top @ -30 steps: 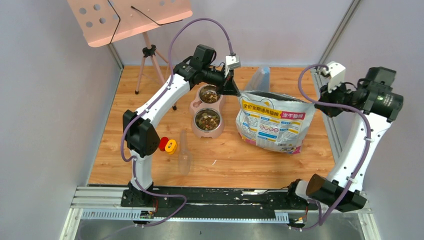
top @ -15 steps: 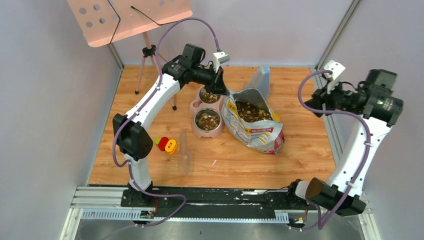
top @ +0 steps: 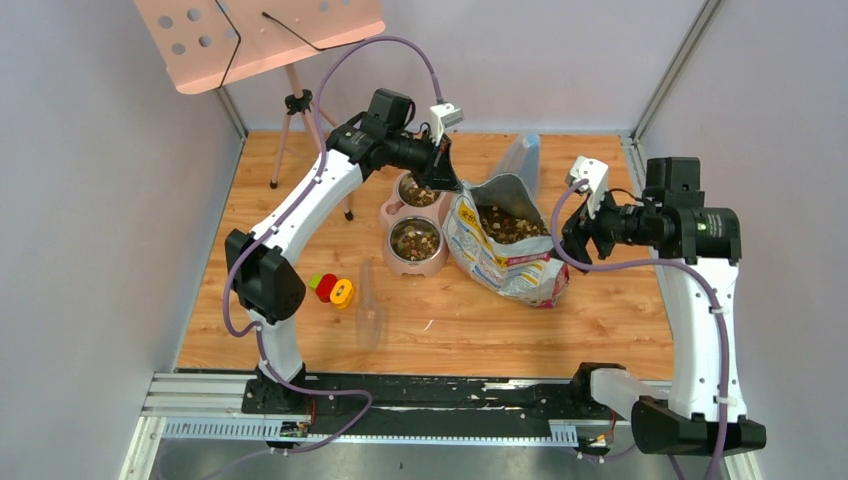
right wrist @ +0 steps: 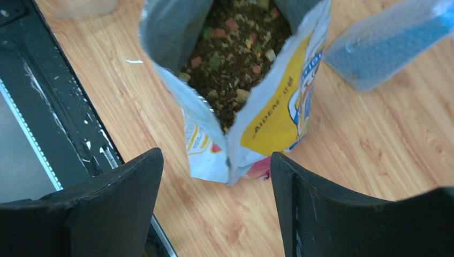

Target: Serve the pet food

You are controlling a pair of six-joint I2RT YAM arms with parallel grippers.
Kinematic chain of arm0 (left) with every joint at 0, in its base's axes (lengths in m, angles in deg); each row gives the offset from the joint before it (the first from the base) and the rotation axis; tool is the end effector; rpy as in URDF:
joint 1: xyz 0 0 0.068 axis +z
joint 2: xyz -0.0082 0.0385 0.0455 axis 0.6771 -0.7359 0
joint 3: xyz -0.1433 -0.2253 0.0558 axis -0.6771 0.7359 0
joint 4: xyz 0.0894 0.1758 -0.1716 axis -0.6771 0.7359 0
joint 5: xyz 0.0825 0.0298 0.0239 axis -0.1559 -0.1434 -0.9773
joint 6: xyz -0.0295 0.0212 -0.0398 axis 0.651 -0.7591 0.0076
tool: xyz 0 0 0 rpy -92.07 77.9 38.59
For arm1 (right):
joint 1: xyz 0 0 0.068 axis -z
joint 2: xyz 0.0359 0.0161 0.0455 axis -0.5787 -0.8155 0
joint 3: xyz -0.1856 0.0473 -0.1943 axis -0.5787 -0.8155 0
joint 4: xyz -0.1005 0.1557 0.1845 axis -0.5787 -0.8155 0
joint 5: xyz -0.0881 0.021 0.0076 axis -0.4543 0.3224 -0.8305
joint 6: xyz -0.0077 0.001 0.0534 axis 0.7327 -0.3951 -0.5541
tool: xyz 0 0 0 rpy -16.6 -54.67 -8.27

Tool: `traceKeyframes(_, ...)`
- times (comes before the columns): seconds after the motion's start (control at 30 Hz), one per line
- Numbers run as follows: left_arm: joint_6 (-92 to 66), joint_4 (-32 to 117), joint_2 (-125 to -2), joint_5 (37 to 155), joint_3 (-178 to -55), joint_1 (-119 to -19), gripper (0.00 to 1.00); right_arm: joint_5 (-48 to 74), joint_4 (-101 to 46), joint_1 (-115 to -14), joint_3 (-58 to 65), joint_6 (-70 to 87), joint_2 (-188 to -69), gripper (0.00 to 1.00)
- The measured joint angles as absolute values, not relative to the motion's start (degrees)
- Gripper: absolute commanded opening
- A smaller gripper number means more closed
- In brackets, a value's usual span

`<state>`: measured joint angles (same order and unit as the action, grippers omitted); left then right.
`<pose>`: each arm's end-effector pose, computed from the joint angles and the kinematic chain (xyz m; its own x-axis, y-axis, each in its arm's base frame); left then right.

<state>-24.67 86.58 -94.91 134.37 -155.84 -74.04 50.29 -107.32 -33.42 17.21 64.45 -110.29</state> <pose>0.3410 -0.2385 0.3835 -0.5187 0.3220 -0.7920 0.8506 0.2882 -0.4399 0.1520 0.0198 0.4297 -0.2404 -0.5318 -0.8120 -0.8650 0.4970 -0.0694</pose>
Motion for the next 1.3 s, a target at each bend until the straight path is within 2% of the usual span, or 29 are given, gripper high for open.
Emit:
traceKeyframes(0.43,-24.83,86.61,-94.91,134.26,-155.84,-74.04,0.00,45.15,-103.73,-37.16,13.52,65.37,-113.70,0.56)
traceKeyframes(0.47,-24.83,86.63,-94.91,134.24,-155.84,-74.04,0.00,45.04,-103.73,-37.64,13.08,65.39,-113.70,0.49)
traceKeyframes(0.53,-24.83,86.63,-94.91,134.13,-155.84,-74.04,0.00,44.82,-103.67,-38.36,12.06,65.63,-113.74,0.06)
traceKeyframes(0.57,-24.87,86.63,-94.91,134.10,-155.84,-74.04,0.00,44.69,-103.49,-38.56,11.55,65.98,-113.76,0.00)
traceKeyframes(0.77,-27.19,87.00,-94.91,134.04,-155.84,-73.45,0.00,43.03,-104.17,-37.10,11.88,68.08,-114.81,0.00)
traceKeyframes(1.03,-29.46,88.09,-94.69,134.61,-155.44,-72.53,0.00,45.15,-108.98,-23.85,19.90,73.54,-122.11,0.00)
traceKeyframes(1.3,-28.83,88.35,-93.69,133.51,-154.18,-72.83,0.00,46.02,-108.54,-22.52,20.84,73.04,-123.51,0.00)
